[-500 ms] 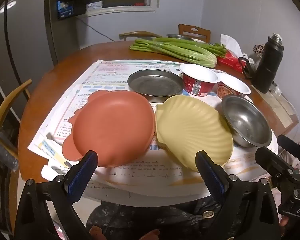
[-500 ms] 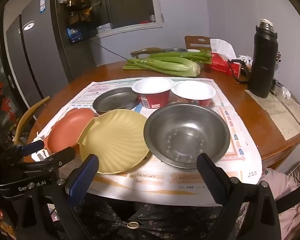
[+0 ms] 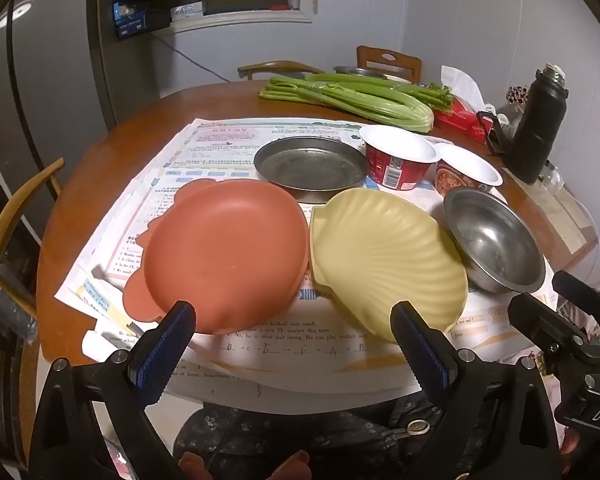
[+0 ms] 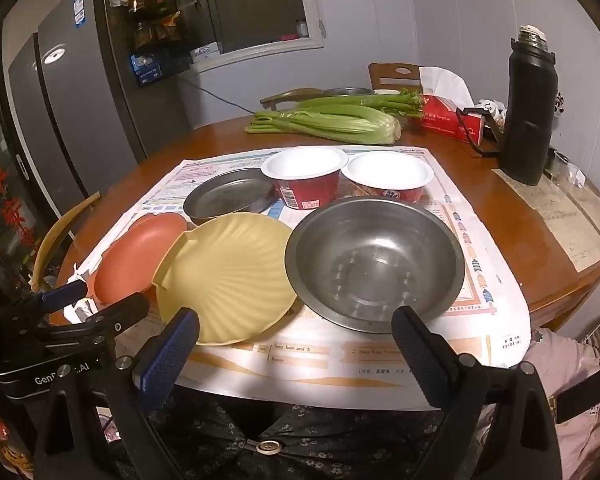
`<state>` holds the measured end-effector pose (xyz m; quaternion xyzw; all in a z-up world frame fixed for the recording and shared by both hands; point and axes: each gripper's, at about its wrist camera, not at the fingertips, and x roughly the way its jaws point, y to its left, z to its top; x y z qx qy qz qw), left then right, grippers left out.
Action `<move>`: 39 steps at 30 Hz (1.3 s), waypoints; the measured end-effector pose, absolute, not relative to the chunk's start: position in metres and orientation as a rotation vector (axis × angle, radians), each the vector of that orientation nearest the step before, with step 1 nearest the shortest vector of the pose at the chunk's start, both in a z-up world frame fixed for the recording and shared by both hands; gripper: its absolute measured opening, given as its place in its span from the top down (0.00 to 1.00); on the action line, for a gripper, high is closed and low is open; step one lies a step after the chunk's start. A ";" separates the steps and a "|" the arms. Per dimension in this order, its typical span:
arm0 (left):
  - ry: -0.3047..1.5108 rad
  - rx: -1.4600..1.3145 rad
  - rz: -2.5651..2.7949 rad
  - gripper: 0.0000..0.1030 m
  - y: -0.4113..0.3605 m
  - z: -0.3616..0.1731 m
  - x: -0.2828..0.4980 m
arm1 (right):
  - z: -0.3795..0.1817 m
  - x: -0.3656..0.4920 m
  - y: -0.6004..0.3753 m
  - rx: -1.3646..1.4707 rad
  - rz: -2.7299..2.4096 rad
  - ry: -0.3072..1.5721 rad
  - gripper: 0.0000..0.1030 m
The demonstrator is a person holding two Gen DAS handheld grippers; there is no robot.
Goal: Organize plates and bowls
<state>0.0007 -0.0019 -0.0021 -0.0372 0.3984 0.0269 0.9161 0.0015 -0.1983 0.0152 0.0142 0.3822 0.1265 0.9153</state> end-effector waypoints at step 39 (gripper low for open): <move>0.819 -0.061 0.027 0.05 -0.007 -0.003 -0.002 | 0.015 -0.001 -0.197 0.011 0.261 0.798 0.06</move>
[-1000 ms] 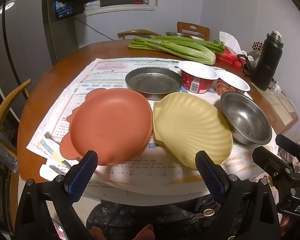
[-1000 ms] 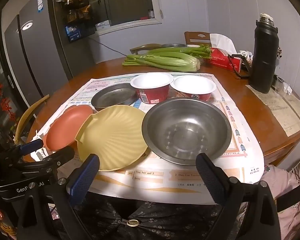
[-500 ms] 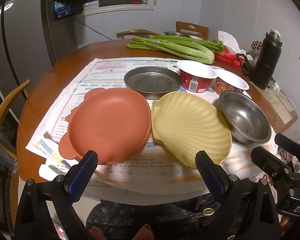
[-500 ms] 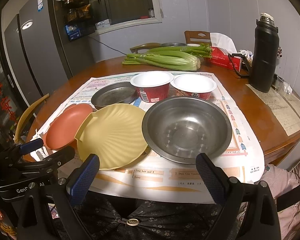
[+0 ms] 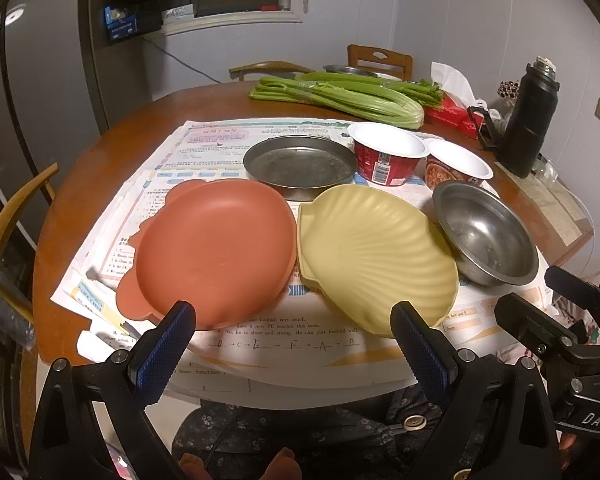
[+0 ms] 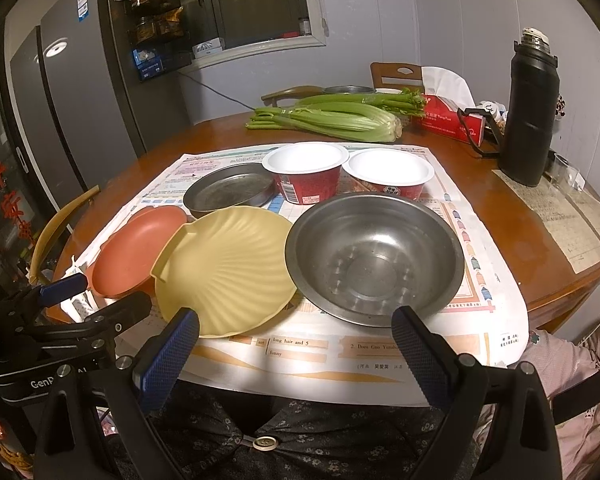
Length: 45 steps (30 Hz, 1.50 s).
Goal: Organize plates and bowls
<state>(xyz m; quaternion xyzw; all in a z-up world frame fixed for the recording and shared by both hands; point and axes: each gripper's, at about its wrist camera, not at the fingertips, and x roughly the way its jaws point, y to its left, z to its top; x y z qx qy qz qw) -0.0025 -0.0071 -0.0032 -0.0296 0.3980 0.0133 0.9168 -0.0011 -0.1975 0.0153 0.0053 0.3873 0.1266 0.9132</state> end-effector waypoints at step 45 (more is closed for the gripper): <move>0.784 -0.204 0.133 0.05 0.061 0.008 -0.014 | 0.037 0.011 -0.162 -0.069 0.405 0.754 0.06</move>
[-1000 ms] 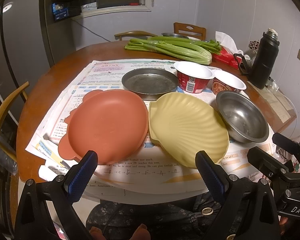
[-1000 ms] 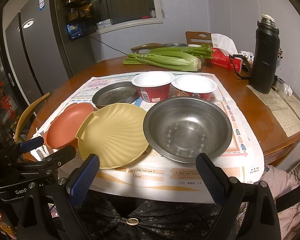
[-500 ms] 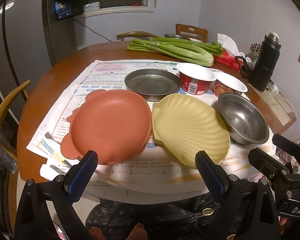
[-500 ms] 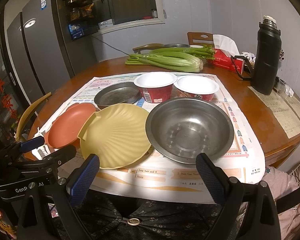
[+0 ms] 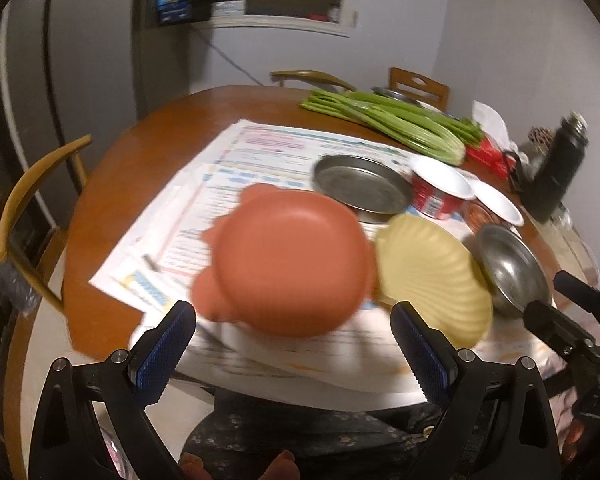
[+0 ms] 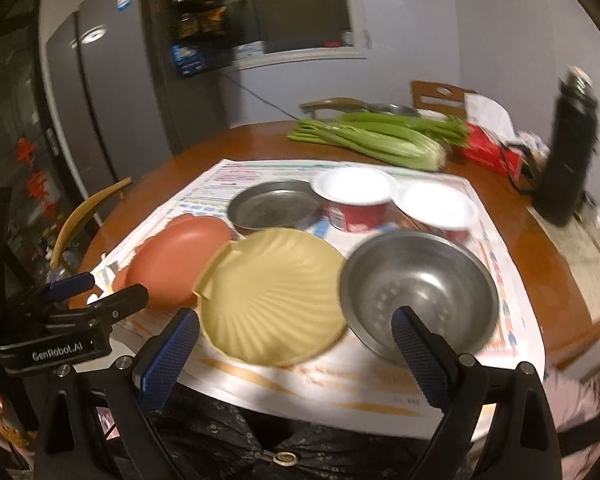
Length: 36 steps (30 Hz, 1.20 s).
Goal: Organize plates and bowls
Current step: 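Move the left gripper to the orange plate rim and close on it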
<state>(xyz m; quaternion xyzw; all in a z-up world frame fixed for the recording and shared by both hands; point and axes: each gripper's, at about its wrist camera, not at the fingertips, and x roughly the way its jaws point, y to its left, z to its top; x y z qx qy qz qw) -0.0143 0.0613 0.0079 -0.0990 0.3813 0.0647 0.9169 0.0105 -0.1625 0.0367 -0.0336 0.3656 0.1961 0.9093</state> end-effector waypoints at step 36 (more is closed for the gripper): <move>0.867 -0.270 0.134 0.13 0.139 -0.017 0.048 | -0.004 0.119 -0.016 -0.298 0.665 0.946 0.40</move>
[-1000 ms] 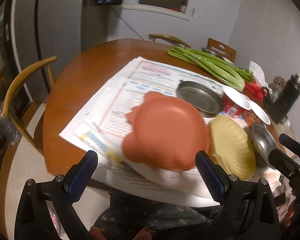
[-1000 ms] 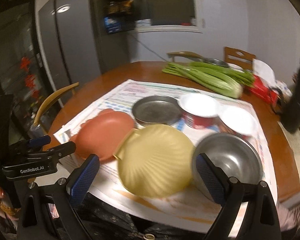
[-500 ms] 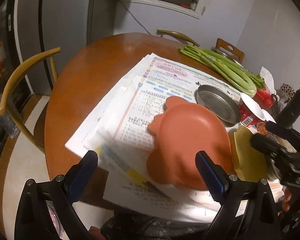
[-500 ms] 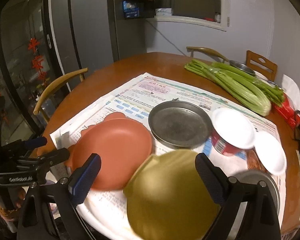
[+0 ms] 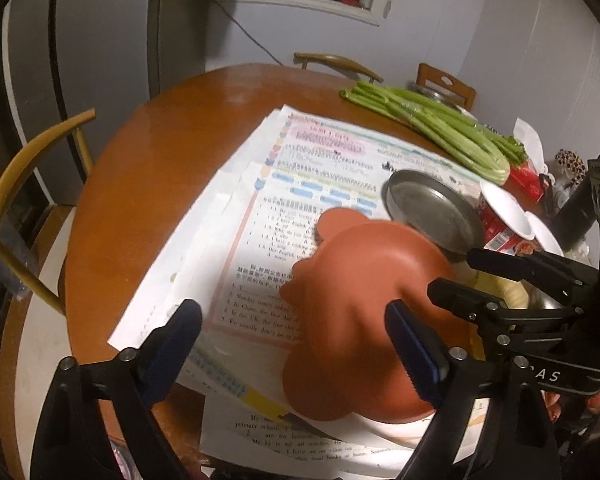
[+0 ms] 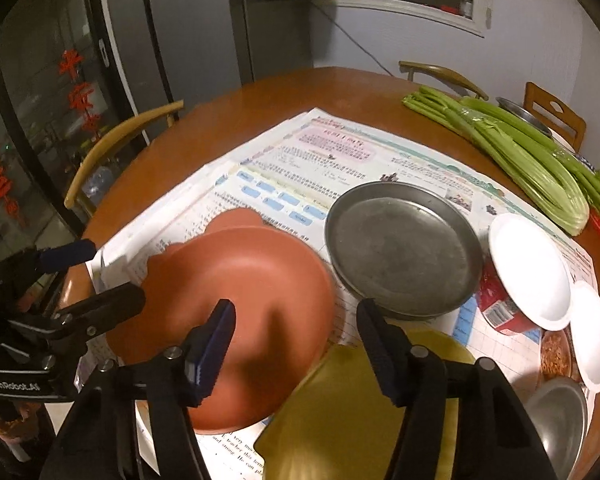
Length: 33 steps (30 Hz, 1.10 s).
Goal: Organize plates and bowls
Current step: 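Move the left gripper to the orange plate rim and close on it, then carry the orange plate with the left gripper away from the yellow plate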
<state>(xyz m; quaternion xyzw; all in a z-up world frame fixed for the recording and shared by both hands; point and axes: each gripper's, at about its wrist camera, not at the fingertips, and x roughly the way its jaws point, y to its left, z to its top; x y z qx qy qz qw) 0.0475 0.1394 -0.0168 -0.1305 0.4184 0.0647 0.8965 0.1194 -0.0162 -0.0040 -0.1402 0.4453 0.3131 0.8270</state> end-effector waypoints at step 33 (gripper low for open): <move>0.901 -0.355 0.111 0.61 0.152 -0.024 0.054 | -0.017 0.118 0.001 -0.307 0.707 0.994 0.45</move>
